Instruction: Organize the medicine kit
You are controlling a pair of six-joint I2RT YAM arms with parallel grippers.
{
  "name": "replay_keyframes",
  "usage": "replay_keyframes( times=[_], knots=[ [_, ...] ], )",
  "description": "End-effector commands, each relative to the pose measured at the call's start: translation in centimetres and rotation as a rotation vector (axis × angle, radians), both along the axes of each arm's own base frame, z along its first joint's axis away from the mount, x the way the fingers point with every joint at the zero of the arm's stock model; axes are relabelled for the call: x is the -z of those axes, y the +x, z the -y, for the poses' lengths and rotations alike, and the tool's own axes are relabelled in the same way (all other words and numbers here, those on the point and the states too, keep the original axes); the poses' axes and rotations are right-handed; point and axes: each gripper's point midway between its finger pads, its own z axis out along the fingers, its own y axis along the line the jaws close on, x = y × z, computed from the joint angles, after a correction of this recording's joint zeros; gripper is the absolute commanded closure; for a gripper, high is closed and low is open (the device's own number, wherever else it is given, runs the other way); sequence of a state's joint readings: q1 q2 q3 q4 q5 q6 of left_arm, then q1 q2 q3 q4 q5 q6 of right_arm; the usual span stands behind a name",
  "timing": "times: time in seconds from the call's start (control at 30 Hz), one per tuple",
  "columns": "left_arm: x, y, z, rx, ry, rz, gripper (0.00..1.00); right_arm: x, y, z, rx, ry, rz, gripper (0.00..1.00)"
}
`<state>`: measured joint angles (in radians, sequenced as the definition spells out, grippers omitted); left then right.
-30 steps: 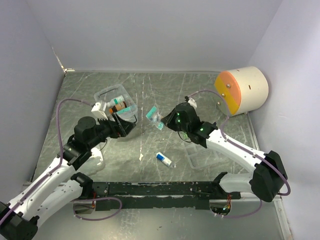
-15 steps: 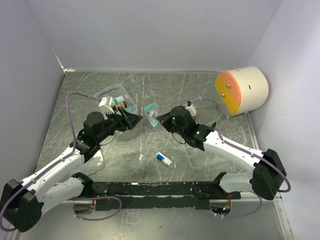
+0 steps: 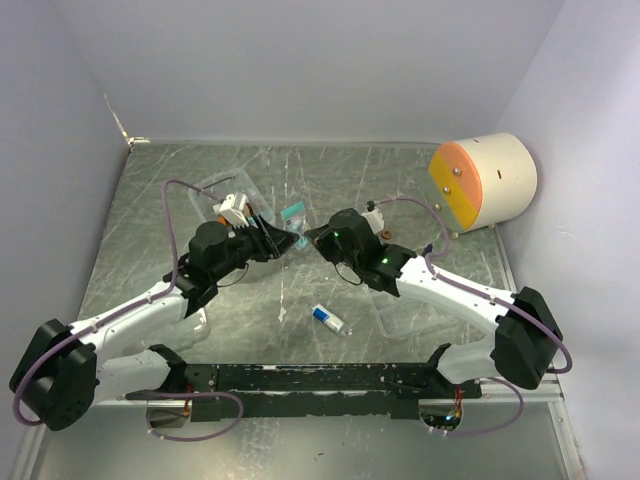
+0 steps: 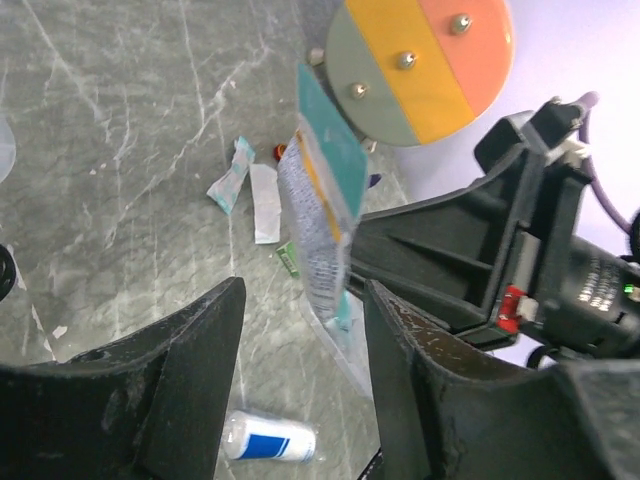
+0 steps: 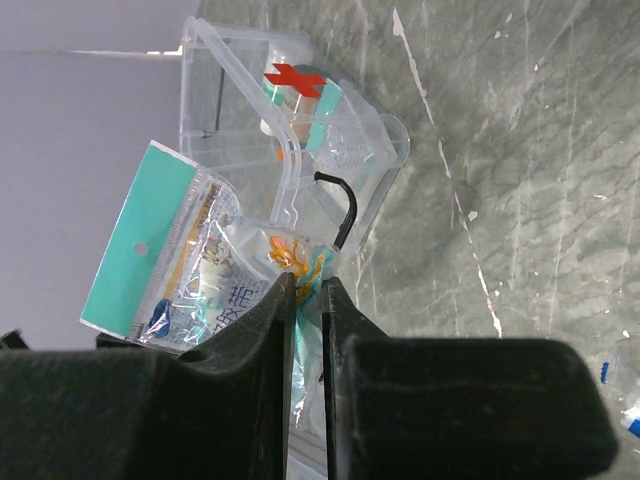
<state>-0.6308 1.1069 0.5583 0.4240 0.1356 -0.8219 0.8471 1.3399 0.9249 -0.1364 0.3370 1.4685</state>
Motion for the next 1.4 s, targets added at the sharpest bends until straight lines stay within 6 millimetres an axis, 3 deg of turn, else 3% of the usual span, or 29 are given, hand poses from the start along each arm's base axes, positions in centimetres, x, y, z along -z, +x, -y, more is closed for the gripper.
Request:
replay_keyframes(
  times=[0.0, 0.17, 0.33, 0.57, 0.63, 0.73, 0.77, 0.87, 1.0, 1.13, 1.27, 1.37],
  knots=[
    [-1.4, 0.9, 0.8, -0.011, -0.027, 0.034, 0.42, -1.4, 0.5, -0.6, 0.026, 0.031, 0.019, 0.89],
    [-0.7, 1.4, 0.9, -0.034, -0.026, 0.009, 0.44, -1.3, 0.6, -0.8, 0.036, 0.029, 0.017, 0.88],
    [-1.1, 1.9, 0.8, -0.063, -0.055, 0.018, 0.43, -0.8, 0.5, -1.1, 0.025, 0.017, 0.008, 0.87],
    [-1.4, 2.6, 1.1, -0.070, -0.053, 0.042, 0.76, -0.4, 0.4, -1.1, 0.008, 0.001, 0.010, 0.85],
    [-1.3, 2.6, 1.0, -0.072, -0.038, 0.042, 0.82, -0.3, 0.3, -0.9, 0.008, -0.007, 0.013, 0.77],
    [-1.0, 2.7, 0.6, -0.087, 0.010, 0.035, 0.84, -0.4, 0.3, -0.9, -0.048, -0.061, 0.055, 0.50],
    [-1.1, 2.8, 0.6, -0.086, 0.027, 0.032, 0.84, -0.3, 0.3, -0.6, -0.056, -0.092, 0.061, 0.45],
    [-1.3, 2.6, 0.5, -0.066, 0.092, 0.007, 0.83, -0.2, -0.1, 0.5, -0.093, -0.156, 0.113, 0.39],
    [-1.3, 2.4, 0.1, -0.044, 0.203, -0.039, 0.84, -2.1, -1.0, 1.5, -0.210, -0.189, 0.248, 0.39],
    [-1.8, 2.6, -1.4, -0.042, 0.281, -0.081, 0.83, -4.2, -1.8, 3.8, -0.242, -0.270, 0.358, 0.38],
    [-2.4, 3.1, -4.6, -0.093, 0.340, -0.129, 0.83, -5.7, -2.3, 6.8, -0.192, -0.367, 0.401, 0.38],
    [-2.2, 3.6, -7.9, -0.157, 0.379, -0.187, 0.83, -5.5, -2.8, 8.5, -0.165, -0.406, 0.396, 0.37]
  ],
)
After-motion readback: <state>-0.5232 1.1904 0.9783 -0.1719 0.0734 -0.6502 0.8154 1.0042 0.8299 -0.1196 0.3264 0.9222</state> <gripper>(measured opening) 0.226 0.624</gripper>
